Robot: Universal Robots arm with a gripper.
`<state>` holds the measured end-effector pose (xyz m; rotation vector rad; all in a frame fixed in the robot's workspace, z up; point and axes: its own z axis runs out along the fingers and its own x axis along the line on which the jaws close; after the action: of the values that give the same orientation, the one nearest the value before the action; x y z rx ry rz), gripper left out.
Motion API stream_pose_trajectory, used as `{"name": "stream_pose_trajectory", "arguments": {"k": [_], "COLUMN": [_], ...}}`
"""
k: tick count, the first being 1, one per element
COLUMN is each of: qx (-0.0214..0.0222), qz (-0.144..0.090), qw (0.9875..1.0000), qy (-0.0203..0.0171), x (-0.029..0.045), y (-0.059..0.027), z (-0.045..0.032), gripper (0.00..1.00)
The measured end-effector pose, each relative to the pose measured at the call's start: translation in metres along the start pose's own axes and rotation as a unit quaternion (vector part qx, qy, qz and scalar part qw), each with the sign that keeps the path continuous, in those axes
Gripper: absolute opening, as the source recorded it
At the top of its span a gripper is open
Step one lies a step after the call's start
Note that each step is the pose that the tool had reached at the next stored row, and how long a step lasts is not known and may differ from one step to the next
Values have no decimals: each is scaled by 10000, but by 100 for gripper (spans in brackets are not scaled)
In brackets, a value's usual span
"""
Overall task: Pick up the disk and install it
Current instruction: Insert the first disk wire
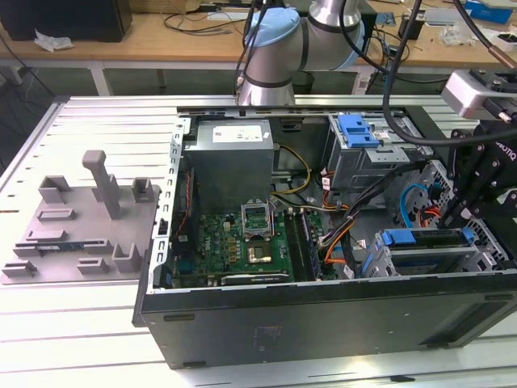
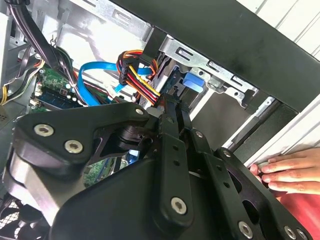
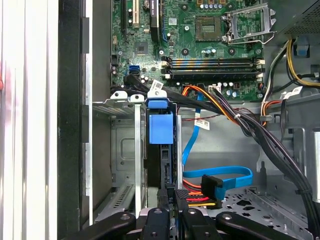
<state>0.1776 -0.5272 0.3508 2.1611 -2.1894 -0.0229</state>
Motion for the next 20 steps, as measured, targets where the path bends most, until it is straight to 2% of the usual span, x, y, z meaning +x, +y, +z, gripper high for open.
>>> {"name": "stream_pose_trajectory", "arguments": {"k": [5,11,20], "qx": [0,93,99], "qz": [0,3,7], "qw": [10000,10000,10000], "qy": [0,-2,-2], "x": [0,0,-5], "y": [0,7,40], "z": [1,3,10], "gripper": [17,17,17]}}
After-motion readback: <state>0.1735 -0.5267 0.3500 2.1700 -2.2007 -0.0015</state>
